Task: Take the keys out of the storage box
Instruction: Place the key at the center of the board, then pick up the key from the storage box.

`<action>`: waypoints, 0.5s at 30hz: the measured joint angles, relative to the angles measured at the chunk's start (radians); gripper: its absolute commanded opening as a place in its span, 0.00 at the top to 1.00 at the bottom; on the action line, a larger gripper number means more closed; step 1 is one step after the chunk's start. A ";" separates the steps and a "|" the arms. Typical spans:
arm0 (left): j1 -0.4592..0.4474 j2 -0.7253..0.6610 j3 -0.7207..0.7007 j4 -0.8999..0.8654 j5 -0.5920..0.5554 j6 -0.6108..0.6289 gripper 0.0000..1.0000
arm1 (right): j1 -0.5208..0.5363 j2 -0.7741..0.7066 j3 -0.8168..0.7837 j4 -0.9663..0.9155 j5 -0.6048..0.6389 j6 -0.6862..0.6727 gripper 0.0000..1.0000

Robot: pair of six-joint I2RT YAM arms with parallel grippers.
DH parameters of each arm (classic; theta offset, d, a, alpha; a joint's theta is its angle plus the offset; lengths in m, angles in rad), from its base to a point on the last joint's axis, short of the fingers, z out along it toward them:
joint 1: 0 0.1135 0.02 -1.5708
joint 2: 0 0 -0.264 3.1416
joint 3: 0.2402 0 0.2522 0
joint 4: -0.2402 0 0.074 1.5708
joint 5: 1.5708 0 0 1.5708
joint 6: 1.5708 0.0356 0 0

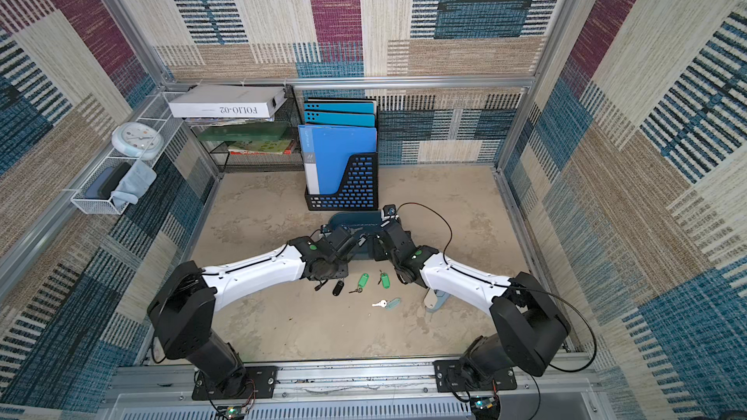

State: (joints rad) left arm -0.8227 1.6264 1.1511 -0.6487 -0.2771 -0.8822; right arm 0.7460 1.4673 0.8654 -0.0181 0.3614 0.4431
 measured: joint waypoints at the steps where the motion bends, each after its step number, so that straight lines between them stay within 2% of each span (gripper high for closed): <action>1: 0.000 -0.048 -0.006 -0.003 -0.017 0.005 0.27 | 0.000 0.013 0.008 0.000 0.000 -0.003 0.22; 2: 0.000 -0.086 -0.012 -0.005 -0.029 0.015 0.19 | 0.000 0.026 0.016 -0.001 0.000 -0.003 0.23; 3: 0.000 -0.140 -0.026 -0.002 -0.047 0.028 0.02 | -0.002 0.043 0.027 -0.001 -0.002 -0.005 0.25; 9: 0.008 -0.418 -0.182 0.108 -0.163 0.155 0.01 | -0.032 0.202 0.141 -0.019 -0.008 -0.003 0.30; 15: 0.047 -0.471 -0.237 0.217 -0.200 0.304 0.01 | -0.090 0.405 0.296 -0.071 -0.007 0.005 0.34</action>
State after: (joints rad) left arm -0.7753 1.1553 0.9142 -0.4313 -0.4770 -0.5785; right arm 0.6559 1.8725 1.1618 -0.0895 0.3542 0.4484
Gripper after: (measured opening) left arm 0.995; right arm 0.688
